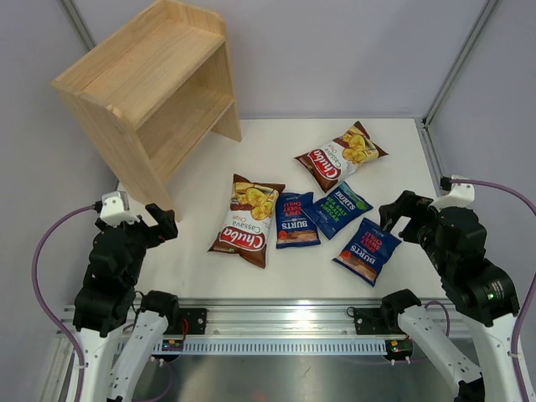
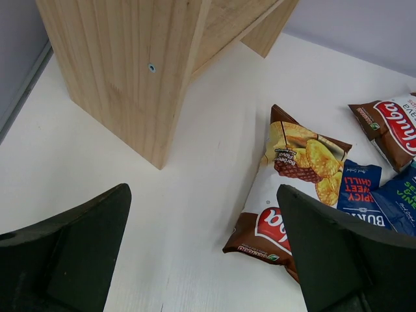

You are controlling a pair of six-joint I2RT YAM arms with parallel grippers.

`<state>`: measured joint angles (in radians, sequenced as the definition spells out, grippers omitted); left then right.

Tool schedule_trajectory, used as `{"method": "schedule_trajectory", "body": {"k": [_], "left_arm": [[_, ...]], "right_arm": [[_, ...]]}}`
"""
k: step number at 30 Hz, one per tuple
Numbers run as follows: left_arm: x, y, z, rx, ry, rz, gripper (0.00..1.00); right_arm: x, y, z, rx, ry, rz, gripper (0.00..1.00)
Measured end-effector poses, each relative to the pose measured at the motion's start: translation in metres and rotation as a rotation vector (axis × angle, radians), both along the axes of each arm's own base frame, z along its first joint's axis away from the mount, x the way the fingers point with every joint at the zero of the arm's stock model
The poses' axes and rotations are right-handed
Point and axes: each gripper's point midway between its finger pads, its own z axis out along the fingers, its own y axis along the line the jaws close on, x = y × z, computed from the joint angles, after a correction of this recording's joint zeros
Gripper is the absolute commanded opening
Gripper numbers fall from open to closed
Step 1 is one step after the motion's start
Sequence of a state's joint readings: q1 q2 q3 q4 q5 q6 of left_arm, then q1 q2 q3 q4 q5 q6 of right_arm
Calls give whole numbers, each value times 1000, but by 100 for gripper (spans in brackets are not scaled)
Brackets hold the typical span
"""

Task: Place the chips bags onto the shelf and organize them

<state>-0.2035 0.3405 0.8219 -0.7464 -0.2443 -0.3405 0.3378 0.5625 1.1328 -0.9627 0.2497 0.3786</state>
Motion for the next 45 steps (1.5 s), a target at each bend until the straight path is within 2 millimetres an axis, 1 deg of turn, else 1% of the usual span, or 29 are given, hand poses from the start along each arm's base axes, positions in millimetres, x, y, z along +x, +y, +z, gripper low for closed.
{"method": "schedule_trajectory", "body": {"k": [10,13,15,18,21,23,25,27,29,34,37,40,43,45], "left_arm": [[3,-6,-4,-2,24,-27,99],[11,-18,-11,-13,67,-82,99],[17,-31,-18,-41,112,-139,99],[31,-59,-34,-119,193,-245,99],[42,-84,-58,-205,281,-314,99],[46,-103,-78,-237,339,-352,99],[42,-124,-102,-245,409,-392,99],[40,-138,-122,-237,469,-416,99],[46,-142,-137,-215,503,-400,99],[70,-140,-158,-154,522,-341,99],[85,-144,-170,-95,565,-350,99],[108,-154,-169,-51,588,-382,99],[143,-164,-155,-32,570,-392,99],[162,-168,-150,-27,555,-390,99]], "right_arm": [[-6,1,6,33,-55,13,99],[-5,10,6,57,-64,51,99],[-6,19,5,80,-74,98,100],[-10,32,4,116,-95,169,99],[-15,40,5,141,-115,218,99],[-16,43,6,150,-121,238,100],[-16,48,5,159,-118,259,99],[-16,52,4,166,-113,280,99],[-15,57,5,176,-108,303,100],[-13,69,3,198,-87,357,100],[-12,75,1,212,-76,382,100],[-11,80,-2,222,-67,402,99],[-10,84,-2,233,-60,421,99],[-11,87,-2,240,-55,438,99]]}}
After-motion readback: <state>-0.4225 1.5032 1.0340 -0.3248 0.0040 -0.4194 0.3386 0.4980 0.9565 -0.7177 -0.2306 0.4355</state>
